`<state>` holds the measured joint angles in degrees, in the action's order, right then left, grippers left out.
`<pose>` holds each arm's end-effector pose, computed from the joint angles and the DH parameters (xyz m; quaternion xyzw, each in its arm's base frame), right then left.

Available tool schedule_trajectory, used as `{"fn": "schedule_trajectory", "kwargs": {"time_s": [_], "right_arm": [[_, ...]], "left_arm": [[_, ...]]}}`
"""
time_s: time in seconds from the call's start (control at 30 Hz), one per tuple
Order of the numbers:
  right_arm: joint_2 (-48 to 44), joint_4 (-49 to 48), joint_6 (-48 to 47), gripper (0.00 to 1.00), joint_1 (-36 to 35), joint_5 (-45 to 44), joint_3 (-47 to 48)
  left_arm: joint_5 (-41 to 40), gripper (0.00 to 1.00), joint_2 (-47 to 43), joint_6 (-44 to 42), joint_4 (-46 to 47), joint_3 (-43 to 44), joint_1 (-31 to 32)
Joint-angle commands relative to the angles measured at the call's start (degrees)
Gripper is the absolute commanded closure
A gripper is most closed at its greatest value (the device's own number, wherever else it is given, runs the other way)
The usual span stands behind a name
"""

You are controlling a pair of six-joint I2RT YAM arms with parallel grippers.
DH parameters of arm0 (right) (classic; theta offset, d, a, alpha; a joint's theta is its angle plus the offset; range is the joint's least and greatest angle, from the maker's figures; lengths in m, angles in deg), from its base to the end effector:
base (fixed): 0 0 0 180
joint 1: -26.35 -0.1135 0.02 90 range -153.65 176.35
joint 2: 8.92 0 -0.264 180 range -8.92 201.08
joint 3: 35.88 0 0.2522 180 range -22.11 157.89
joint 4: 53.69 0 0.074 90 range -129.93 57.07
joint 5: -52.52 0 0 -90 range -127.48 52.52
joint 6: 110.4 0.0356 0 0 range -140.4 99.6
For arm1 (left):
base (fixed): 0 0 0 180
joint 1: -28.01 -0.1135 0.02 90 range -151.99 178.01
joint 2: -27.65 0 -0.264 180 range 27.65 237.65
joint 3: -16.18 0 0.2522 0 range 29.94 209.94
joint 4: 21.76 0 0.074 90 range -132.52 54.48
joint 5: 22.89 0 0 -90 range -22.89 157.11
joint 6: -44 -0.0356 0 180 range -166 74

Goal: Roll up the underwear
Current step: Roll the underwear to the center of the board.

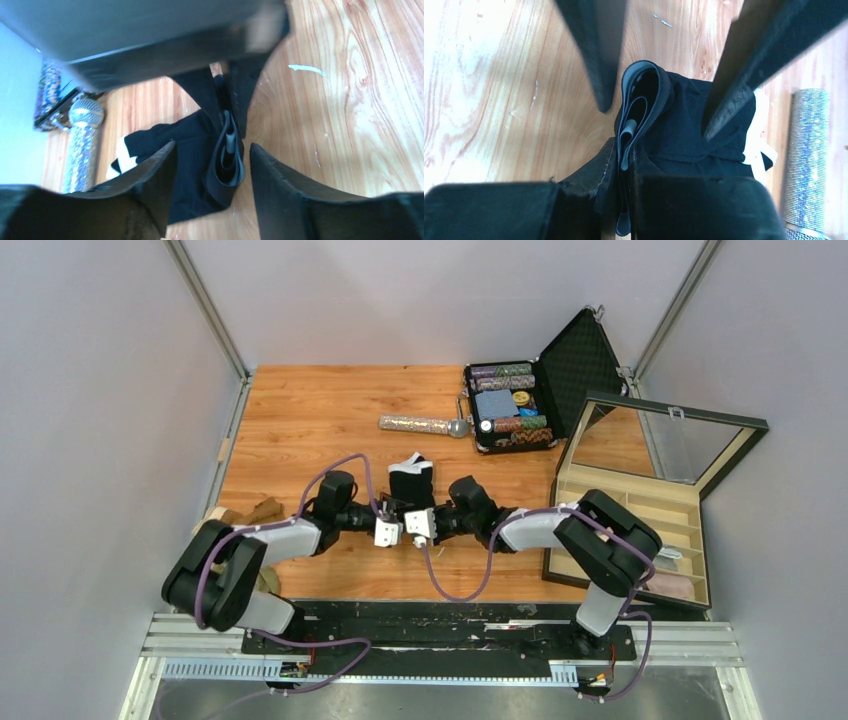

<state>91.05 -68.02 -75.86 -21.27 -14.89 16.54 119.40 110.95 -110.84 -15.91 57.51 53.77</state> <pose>0.2092 0.2495 0.1289 -0.7334 0.4636 0.1400 0.4770 0.2166 -0.1358 0.1506 0.7093 0.4210 -0.2342 0.5147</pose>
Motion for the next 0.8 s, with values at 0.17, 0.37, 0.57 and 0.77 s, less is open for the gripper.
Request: {"fn": "schedule_trajectory", "kwargs": {"time_s": [0.17, 0.37, 0.57, 0.77], "right_arm": [[2.1, 55.8, -5.0, 1.0, 6.6, 20.8, 24.2], [14.2, 82.6, -7.9, 1.0, 8.2, 27.1, 42.4], [23.5, 98.6, -9.2, 1.0, 8.0, 29.2, 52.9], [33.0, 109.0, -7.0, 1.0, 8.2, 32.5, 60.4]], "left_arm": [[-15.8, 0.31, -26.8, 8.8, -8.5, -3.2, -0.4], [-24.1, 0.31, -43.1, 12.7, -26.9, -2.8, -0.8], [-24.9, 0.31, -52.1, 12.4, -38.9, -1.6, -0.8], [-14.5, 0.32, -53.7, 2.8, -44.2, -2.7, -0.8]]}}
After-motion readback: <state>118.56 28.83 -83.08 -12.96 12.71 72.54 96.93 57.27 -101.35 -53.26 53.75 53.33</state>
